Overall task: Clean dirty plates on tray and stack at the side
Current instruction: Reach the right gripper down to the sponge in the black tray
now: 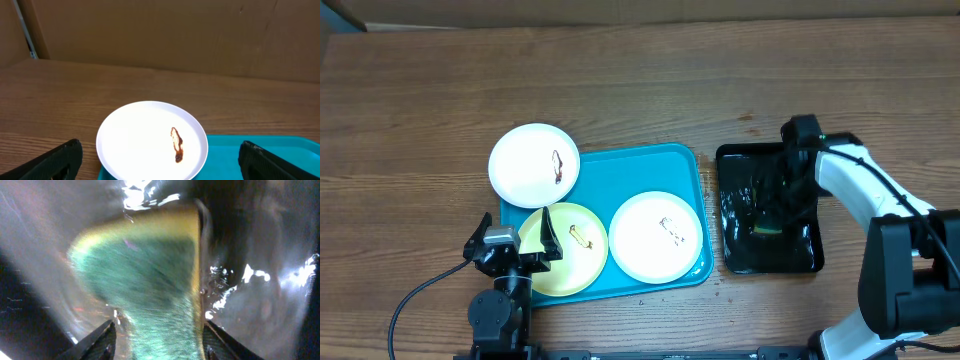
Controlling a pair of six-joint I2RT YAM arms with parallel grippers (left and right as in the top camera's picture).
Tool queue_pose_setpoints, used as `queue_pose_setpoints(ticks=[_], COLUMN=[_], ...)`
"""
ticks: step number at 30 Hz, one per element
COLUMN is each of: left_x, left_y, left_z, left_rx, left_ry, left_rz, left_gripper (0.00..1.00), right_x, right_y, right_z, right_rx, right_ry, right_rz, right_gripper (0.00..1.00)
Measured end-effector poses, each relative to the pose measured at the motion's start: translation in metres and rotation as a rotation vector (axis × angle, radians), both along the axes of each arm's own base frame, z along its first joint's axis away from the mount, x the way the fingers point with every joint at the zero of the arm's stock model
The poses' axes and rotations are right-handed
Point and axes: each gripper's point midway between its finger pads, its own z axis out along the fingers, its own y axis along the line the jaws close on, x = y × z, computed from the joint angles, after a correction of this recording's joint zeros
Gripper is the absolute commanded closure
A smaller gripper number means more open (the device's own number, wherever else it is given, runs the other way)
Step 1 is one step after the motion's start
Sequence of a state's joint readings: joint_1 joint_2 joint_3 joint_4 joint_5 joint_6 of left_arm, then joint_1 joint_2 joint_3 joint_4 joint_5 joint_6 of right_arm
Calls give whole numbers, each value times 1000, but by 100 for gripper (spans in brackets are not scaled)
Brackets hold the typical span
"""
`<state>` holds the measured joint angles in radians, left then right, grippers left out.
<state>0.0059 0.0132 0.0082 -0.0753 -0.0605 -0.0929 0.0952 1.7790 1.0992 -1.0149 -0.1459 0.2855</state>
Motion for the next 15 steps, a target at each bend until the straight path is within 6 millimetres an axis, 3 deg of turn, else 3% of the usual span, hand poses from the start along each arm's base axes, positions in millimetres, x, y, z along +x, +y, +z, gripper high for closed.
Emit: queue_pose_setpoints(ticks=[5, 12, 13, 15], left_x=[0, 0, 0, 0], left_y=[0, 0, 0, 0], left_z=[0, 0, 0, 0], left_rx=[0, 0, 0, 0], left_ry=[0, 0, 0, 0], left_rz=[0, 0, 0, 0], left_gripper=[0, 0, 0, 0], right_x=[34, 37, 36, 33], right_y=[-2, -10, -10, -9], right_z=[24, 3, -4, -16], right_rx=[-22, -70, -69, -67], right_ry=[-98, -144, -152, -169], right_rz=[3, 4, 5, 12], right_gripper=[36, 38, 45, 78])
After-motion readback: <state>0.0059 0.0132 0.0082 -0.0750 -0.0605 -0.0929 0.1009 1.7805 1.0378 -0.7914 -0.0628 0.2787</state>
